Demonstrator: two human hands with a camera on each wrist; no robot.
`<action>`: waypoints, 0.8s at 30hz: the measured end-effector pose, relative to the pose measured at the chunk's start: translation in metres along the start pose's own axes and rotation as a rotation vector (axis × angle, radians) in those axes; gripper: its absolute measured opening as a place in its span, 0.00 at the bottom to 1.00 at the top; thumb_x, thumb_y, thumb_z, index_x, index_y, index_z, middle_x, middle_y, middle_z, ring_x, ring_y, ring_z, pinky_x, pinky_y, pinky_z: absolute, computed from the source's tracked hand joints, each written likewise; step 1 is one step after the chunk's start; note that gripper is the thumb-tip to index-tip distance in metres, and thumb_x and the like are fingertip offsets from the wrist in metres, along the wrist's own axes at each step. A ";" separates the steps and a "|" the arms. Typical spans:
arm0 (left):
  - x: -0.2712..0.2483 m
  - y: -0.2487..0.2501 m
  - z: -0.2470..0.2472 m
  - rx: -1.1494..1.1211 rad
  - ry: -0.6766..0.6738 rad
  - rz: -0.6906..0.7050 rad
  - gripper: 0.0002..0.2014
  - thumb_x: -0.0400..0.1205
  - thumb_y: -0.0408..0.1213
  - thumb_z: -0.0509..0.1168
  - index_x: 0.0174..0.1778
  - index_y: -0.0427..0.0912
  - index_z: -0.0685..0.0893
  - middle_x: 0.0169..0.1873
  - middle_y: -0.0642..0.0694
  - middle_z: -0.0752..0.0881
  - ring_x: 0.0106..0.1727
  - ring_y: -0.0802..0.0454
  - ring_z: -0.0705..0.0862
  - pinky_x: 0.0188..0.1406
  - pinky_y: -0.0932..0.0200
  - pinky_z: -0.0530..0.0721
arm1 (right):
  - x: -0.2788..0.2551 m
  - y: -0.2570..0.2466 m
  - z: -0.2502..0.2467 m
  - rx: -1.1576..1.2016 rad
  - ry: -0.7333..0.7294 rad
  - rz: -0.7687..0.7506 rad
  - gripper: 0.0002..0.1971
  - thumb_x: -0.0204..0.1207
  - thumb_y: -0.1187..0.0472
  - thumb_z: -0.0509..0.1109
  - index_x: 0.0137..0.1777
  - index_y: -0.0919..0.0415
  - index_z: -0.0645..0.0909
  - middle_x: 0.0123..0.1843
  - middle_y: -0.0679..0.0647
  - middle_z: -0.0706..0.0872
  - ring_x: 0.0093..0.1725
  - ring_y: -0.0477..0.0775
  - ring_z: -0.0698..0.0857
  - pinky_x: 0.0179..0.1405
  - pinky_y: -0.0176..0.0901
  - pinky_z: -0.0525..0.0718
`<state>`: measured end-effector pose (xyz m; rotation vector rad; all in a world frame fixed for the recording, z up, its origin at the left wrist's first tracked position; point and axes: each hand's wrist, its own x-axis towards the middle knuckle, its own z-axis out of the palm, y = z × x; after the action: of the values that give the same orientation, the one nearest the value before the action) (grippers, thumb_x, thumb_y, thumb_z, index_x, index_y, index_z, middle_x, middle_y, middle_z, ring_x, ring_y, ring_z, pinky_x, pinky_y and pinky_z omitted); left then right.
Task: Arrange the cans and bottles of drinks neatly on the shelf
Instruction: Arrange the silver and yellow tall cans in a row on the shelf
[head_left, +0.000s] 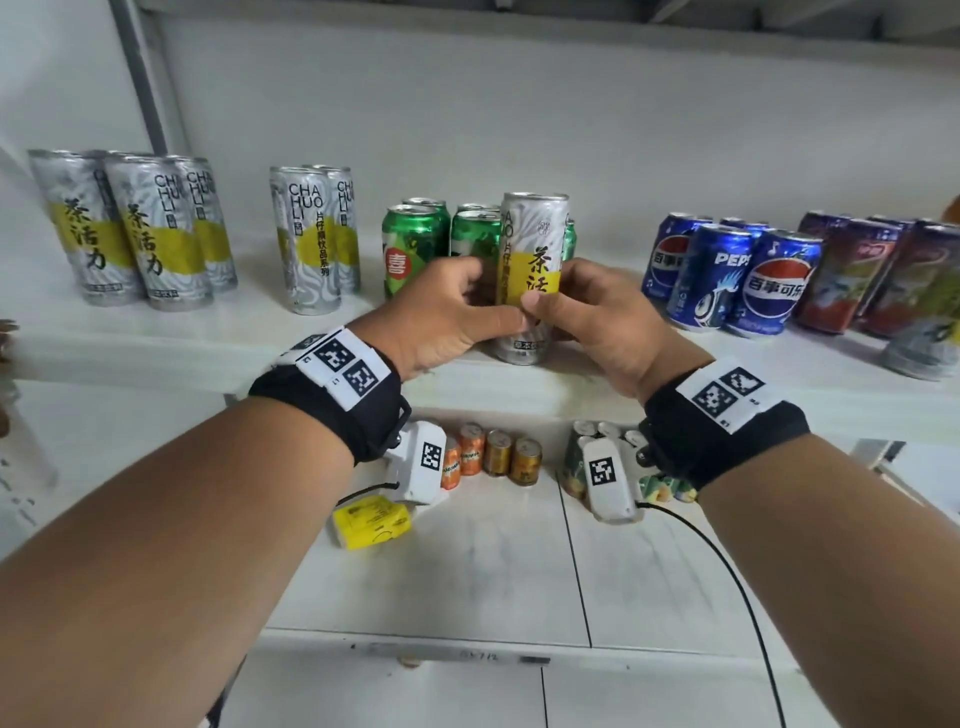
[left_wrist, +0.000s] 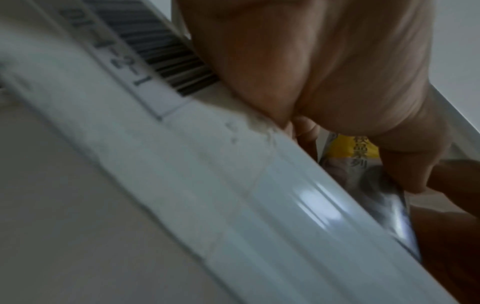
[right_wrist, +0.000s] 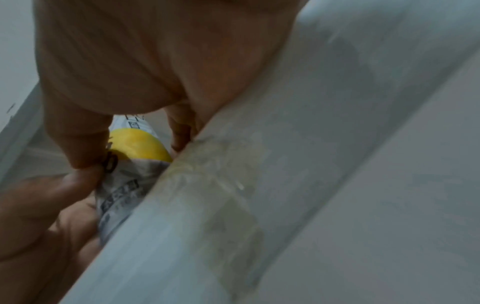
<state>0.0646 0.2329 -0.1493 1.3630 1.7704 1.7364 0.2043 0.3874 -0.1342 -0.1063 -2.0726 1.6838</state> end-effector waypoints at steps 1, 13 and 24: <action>0.000 -0.001 0.000 -0.018 0.004 0.010 0.23 0.74 0.39 0.85 0.63 0.42 0.90 0.57 0.40 0.96 0.60 0.38 0.95 0.60 0.37 0.94 | -0.001 -0.001 0.001 0.018 -0.010 0.007 0.19 0.82 0.61 0.77 0.68 0.71 0.82 0.61 0.67 0.92 0.60 0.71 0.92 0.64 0.69 0.90; -0.002 0.002 -0.001 -0.043 0.027 0.071 0.11 0.80 0.50 0.80 0.40 0.46 0.96 0.35 0.47 0.93 0.36 0.52 0.90 0.40 0.60 0.89 | -0.003 -0.002 0.000 0.059 -0.016 0.000 0.29 0.84 0.52 0.72 0.65 0.83 0.79 0.55 0.84 0.84 0.50 0.73 0.83 0.63 0.88 0.78; -0.012 0.007 -0.003 0.146 0.089 0.120 0.30 0.70 0.38 0.90 0.68 0.49 0.89 0.61 0.55 0.94 0.64 0.56 0.92 0.69 0.51 0.91 | 0.002 0.013 -0.007 0.081 -0.079 -0.254 0.23 0.70 0.59 0.86 0.65 0.63 0.90 0.64 0.62 0.93 0.66 0.62 0.91 0.66 0.52 0.88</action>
<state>0.0709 0.2208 -0.1470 1.5013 1.9339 1.7850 0.2023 0.3981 -0.1444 0.2431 -1.9741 1.6341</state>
